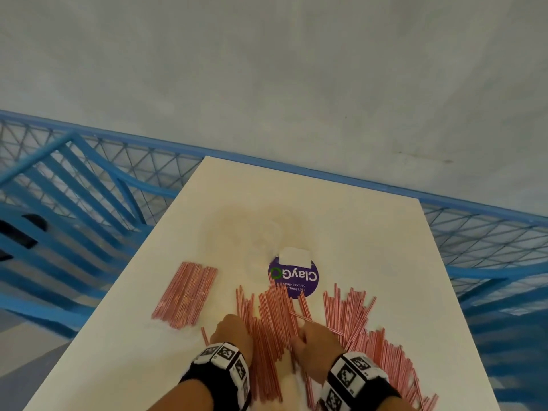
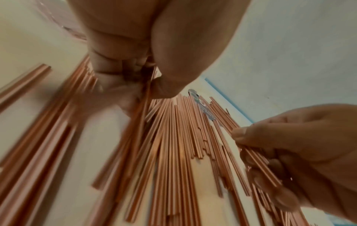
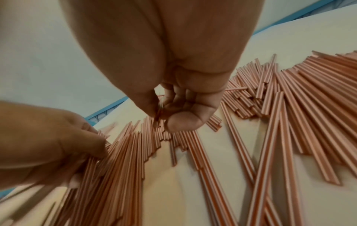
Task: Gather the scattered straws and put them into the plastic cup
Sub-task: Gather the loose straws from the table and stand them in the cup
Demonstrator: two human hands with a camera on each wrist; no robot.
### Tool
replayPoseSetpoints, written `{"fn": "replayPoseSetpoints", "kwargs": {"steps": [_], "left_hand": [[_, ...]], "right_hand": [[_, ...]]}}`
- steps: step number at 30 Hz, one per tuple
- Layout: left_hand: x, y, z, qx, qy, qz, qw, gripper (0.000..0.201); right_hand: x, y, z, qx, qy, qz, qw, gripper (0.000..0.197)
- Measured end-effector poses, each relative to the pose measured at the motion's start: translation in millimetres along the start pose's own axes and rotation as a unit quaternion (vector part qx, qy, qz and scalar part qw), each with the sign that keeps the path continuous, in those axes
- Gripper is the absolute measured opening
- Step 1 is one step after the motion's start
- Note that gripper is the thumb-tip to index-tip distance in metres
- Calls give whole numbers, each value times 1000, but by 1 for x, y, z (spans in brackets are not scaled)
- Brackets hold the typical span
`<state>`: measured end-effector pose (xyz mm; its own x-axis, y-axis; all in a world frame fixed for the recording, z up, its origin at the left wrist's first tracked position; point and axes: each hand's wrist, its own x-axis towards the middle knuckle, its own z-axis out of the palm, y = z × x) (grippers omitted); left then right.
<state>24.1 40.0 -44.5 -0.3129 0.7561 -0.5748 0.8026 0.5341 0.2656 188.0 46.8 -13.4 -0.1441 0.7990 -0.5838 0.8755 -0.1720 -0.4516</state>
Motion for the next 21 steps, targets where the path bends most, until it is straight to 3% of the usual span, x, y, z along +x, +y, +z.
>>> {"fn": "replayPoseSetpoints", "kwargs": {"steps": [4,7,10,12,15,19,21], "left_hand": [[7,-4,-1,-27,27,-14,999,34],[10,-4,-6,-130,45,-22,990,32],[6,4,-12,-227,70,6,971,29],[-1,13,-18,-290,76,41,953,41],[-13,29,-28,-364,36,90,926,60],[-14,42,-32,-447,-20,123,886,54],[-11,46,-31,-442,-10,119,889,50]], "right_hand": [[-11,3,-7,34,-11,-33,999,27],[-19,3,-13,62,-10,-62,996,25],[-26,-1,-17,91,-16,-81,992,25],[-28,-3,-16,104,-3,-92,990,25],[-30,-7,-14,83,41,-126,988,27],[-35,-17,-8,67,71,-177,979,20],[-38,-21,-7,62,77,-182,978,19]]}}
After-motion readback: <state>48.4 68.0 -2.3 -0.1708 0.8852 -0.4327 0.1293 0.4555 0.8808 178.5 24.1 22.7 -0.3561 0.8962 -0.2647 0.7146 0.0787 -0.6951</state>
